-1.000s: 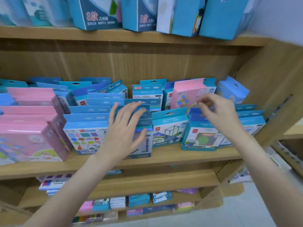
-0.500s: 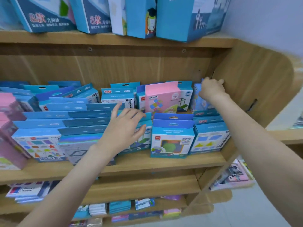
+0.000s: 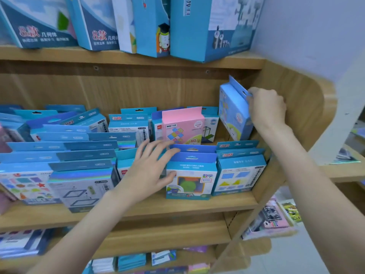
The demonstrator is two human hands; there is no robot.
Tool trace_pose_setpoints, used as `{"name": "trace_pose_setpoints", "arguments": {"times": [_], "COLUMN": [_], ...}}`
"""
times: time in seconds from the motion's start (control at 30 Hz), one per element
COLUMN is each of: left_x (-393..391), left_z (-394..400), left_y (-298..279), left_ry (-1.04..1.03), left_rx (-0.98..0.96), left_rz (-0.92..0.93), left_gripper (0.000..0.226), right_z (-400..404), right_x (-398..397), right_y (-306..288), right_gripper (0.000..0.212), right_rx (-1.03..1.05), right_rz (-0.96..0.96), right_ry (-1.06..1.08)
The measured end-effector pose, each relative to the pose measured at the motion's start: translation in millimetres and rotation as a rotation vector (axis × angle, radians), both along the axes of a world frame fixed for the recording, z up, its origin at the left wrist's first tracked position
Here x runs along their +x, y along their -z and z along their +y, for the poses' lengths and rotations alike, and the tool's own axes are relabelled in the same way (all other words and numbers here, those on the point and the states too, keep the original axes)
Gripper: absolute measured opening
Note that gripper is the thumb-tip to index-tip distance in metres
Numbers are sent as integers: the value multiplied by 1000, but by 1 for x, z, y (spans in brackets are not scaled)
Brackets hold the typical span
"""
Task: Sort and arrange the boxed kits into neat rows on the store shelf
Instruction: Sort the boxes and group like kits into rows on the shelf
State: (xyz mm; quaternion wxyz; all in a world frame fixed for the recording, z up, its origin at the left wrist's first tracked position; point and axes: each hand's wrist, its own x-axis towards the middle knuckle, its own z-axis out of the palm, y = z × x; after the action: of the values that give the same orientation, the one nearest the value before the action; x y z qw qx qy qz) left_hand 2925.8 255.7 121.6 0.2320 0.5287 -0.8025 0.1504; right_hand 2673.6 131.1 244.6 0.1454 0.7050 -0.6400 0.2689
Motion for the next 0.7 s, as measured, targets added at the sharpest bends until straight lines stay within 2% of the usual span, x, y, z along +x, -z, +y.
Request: {"name": "trace_pose_setpoints", "arguments": {"times": [0.1,0.2,0.3,0.47,0.6,0.7], "left_x": [-2,-2,-2,27,84,138], "left_z": [0,2,12,41,72,101], "left_y": [0,-2,-10,-32,-37,-34], "left_ry": [-7,-3,38,-27,-229,-389], "left_rx": [-7,-5,-24,-262,-356,-365], "left_rz": [3,-13,70,258,311,333], "left_gripper": [48,49,49,32,29,31], "right_z": [24,36,41,50,63,77], "right_x": [-6,-2,13,64,130,187], "right_y": [-2,7,13,1,-13,-18], "right_gripper": [24,25,15,12,13,20], "right_rx": [-111,-335,-554,-830,-897,-827], "right_rz": [24,18,52,9,-80,-231], "right_ry": [-68,-244,-343,-522,-693,-807]}}
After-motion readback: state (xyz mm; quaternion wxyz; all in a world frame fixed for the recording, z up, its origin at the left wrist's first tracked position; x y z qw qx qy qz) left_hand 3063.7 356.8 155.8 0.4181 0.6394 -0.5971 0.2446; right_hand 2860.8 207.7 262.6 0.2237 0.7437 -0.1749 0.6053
